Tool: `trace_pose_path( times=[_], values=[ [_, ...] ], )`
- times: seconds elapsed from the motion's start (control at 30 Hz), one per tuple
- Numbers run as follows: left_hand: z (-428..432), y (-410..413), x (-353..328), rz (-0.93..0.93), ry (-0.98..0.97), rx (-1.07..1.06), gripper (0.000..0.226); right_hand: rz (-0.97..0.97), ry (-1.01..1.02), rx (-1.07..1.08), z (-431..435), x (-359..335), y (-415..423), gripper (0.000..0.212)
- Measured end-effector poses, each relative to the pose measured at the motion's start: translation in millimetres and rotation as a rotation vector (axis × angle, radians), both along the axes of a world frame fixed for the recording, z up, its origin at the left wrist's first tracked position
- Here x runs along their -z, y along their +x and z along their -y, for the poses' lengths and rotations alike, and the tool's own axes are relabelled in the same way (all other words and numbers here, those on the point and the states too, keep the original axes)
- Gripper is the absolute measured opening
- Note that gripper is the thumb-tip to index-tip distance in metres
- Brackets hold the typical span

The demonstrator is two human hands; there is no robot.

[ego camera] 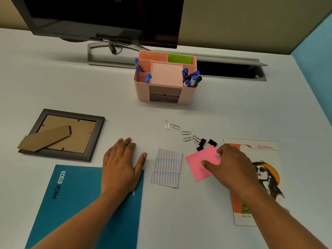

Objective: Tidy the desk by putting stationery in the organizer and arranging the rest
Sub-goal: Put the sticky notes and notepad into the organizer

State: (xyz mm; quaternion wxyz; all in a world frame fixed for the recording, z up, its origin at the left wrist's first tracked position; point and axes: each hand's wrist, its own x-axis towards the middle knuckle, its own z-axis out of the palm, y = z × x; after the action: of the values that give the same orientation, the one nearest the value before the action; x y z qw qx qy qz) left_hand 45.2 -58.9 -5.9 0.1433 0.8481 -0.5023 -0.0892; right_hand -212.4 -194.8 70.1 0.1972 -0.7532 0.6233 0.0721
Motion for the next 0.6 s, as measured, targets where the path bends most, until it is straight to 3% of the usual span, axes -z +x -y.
trace_pose_path(
  times=[0.2, 0.37, 0.6],
  values=[
    [0, 0, 1, 0.003, -0.014, 0.009, 0.060, -0.088, 0.014, 0.024, -13, 10, 3, 0.080],
    [0, 0, 2, 0.003, -0.020, 0.011, 0.059, -0.010, 0.042, 0.109, -9, 12, -1, 0.084],
    [-1, 1, 3, -0.001, -0.025, 0.012, 0.059, 0.329, 0.055, 0.063, -11, -6, -14, 0.022]
  ],
)
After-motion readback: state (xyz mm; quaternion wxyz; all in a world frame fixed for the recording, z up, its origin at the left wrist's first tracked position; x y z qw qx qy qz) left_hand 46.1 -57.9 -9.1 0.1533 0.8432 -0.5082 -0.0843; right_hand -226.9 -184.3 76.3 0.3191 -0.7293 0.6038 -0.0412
